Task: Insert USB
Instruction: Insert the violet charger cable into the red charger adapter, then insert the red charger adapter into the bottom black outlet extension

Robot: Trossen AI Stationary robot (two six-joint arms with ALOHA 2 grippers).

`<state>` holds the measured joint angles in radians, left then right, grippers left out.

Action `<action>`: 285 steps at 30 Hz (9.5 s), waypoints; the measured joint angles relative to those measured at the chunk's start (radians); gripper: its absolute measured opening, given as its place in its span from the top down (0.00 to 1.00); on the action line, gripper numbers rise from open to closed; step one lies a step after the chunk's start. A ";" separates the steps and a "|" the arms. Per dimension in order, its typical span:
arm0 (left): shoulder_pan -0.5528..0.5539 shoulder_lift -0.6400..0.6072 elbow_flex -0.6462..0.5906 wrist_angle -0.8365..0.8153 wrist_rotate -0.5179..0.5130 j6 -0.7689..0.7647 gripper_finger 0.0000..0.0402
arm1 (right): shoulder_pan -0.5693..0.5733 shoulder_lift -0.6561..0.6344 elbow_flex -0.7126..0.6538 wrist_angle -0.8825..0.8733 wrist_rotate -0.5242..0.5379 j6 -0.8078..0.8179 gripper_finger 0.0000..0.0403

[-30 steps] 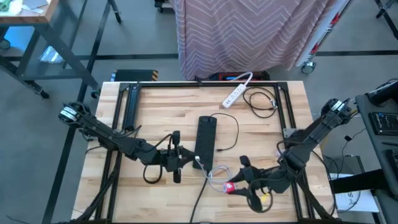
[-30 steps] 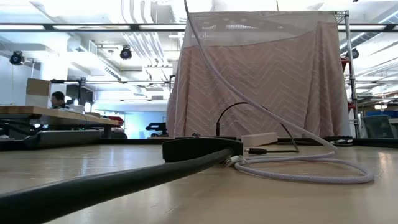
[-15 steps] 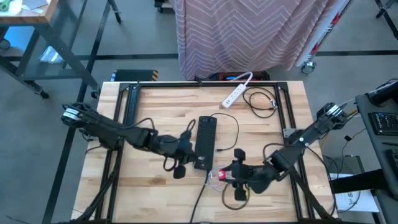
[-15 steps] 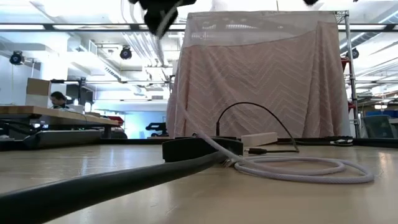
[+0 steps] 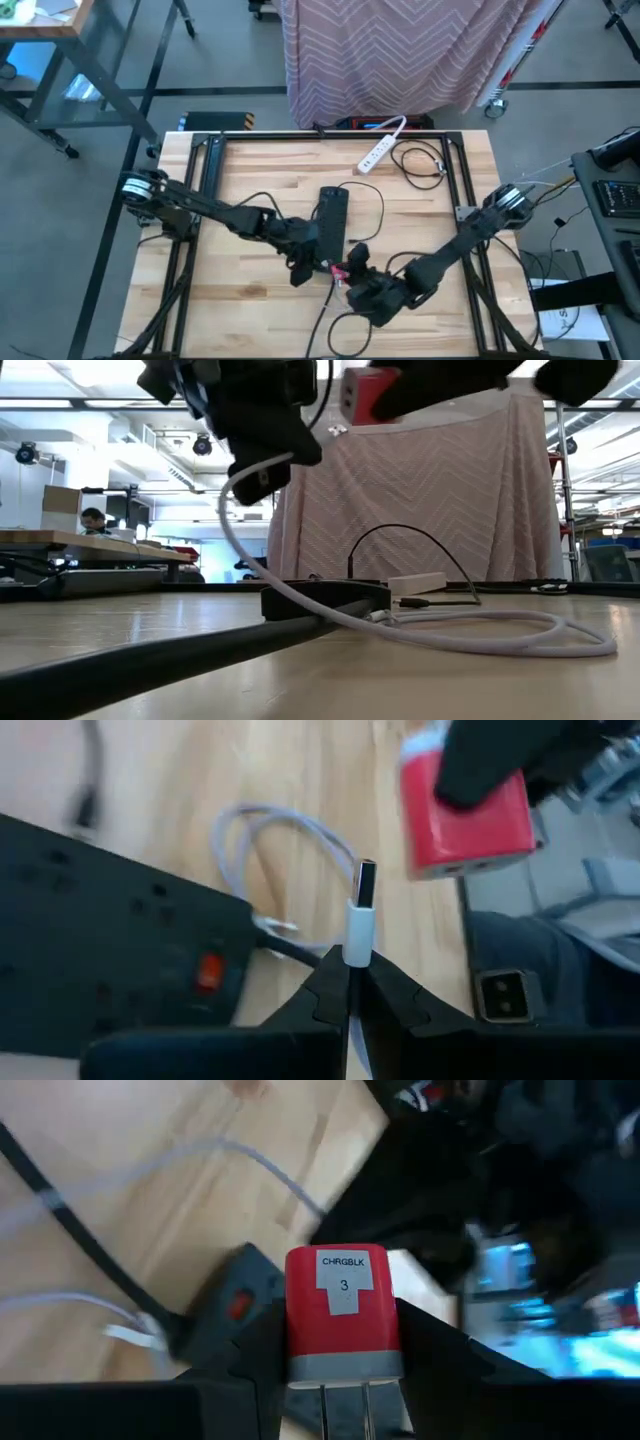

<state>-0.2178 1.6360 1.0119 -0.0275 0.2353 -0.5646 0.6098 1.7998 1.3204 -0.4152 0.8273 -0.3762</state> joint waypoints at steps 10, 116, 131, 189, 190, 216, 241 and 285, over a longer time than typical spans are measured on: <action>-0.067 0.026 -0.022 0.022 -0.008 -0.057 1.00 | 0.005 0.059 0.049 -0.089 0.116 -0.197 0.67; -0.203 -0.068 -0.017 0.418 -0.504 0.909 0.64 | -0.215 -0.261 -0.038 -0.035 -0.809 1.279 0.67; -0.266 -0.048 -0.018 0.455 -0.552 0.944 0.36 | -0.257 -0.261 -0.033 0.031 -0.854 1.197 0.67; -0.338 -0.042 0.114 0.268 -0.768 1.236 0.50 | -0.261 -0.235 -0.035 0.302 -0.819 1.068 0.67; -0.341 -0.042 0.114 0.271 -0.779 1.237 0.51 | -0.261 -0.236 -0.035 0.302 -0.820 1.068 0.67; -0.344 -0.041 0.279 -0.223 -0.798 0.576 0.66 | -0.250 -0.332 -0.033 0.093 -0.668 0.855 0.34; -0.003 0.190 0.391 -0.648 -0.294 0.551 0.66 | -0.012 -0.209 -0.264 -0.147 -0.211 1.064 0.45; -0.117 0.364 0.507 -0.781 -0.458 1.789 0.66 | -0.041 -0.135 -0.384 -0.067 0.013 1.244 0.53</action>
<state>-0.3351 2.0003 1.5192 -0.8081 -0.2222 1.2241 0.5690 1.6646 0.9364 -0.4819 0.8402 0.8677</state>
